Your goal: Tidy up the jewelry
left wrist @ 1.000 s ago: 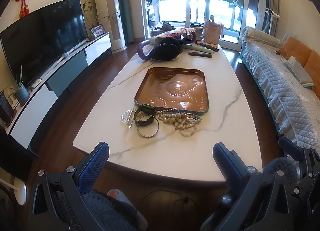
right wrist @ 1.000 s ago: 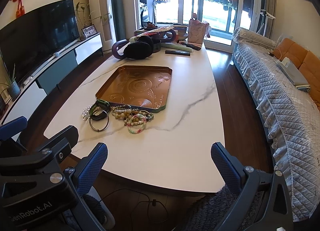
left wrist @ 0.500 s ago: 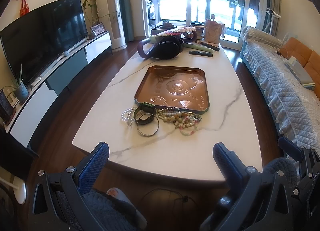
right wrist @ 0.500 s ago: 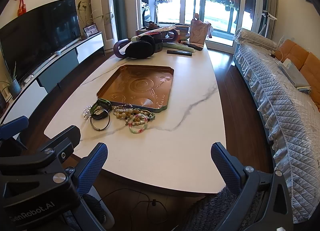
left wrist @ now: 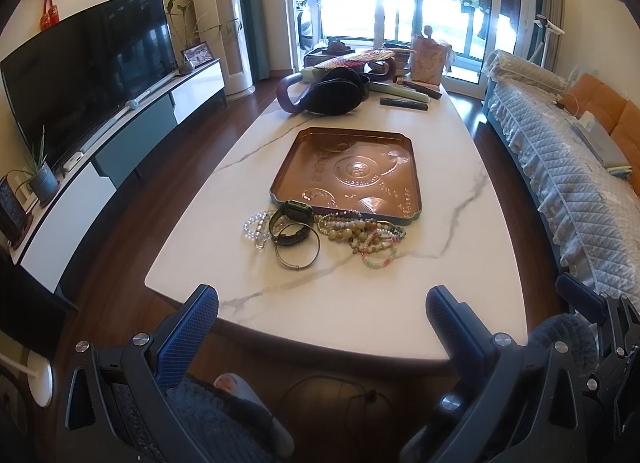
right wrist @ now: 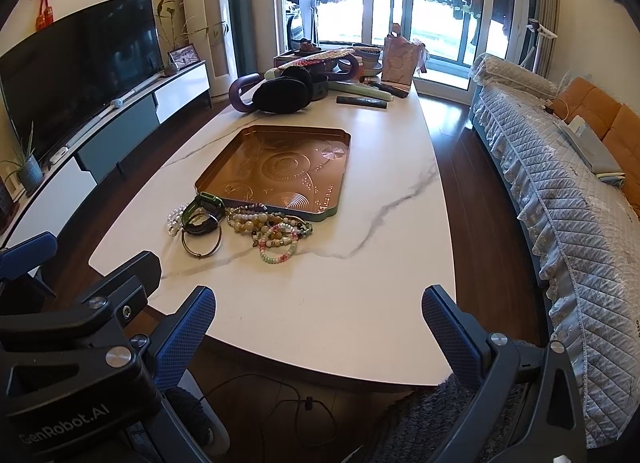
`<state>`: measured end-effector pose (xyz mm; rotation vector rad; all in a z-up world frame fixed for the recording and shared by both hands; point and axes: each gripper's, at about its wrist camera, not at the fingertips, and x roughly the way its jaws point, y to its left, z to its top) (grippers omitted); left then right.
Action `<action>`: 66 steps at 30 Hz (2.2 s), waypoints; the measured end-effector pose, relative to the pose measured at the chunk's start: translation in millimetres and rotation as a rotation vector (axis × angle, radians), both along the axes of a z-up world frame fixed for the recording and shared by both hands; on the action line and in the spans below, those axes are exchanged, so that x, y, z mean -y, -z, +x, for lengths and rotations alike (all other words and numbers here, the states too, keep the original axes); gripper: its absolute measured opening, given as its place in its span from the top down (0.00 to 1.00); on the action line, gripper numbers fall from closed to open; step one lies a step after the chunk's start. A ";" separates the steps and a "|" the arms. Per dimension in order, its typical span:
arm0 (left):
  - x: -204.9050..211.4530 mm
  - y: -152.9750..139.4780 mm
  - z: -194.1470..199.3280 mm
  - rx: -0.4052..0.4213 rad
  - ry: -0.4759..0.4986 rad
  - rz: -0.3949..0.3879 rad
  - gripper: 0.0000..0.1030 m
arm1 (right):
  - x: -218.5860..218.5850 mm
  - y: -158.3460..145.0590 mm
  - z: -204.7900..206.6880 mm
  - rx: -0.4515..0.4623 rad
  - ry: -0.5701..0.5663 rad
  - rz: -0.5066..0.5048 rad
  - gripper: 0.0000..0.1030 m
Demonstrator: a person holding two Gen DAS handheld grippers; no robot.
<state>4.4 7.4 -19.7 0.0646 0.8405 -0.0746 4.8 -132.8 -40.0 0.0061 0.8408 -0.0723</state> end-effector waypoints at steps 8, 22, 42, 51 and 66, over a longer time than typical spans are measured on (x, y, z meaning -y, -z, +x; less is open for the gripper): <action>-2.5 3.8 1.6 -0.004 -0.003 0.000 0.00 | -0.3 1.1 -0.3 -0.001 -0.004 0.002 0.00; -5.4 8.9 1.8 -0.032 -0.003 0.000 0.00 | -3.8 7.4 2.1 -0.022 -0.009 -0.015 0.00; -57.0 81.1 54.6 -0.039 0.031 -0.202 0.00 | 18.4 85.9 43.4 -0.011 -0.106 0.179 0.02; -100.7 85.7 116.9 -0.032 -0.006 -0.184 0.00 | 31.0 75.6 81.0 0.073 -0.280 0.087 0.02; -80.4 139.6 157.3 -0.190 0.130 -0.224 0.47 | 41.6 137.9 135.9 -0.120 -0.425 0.243 0.54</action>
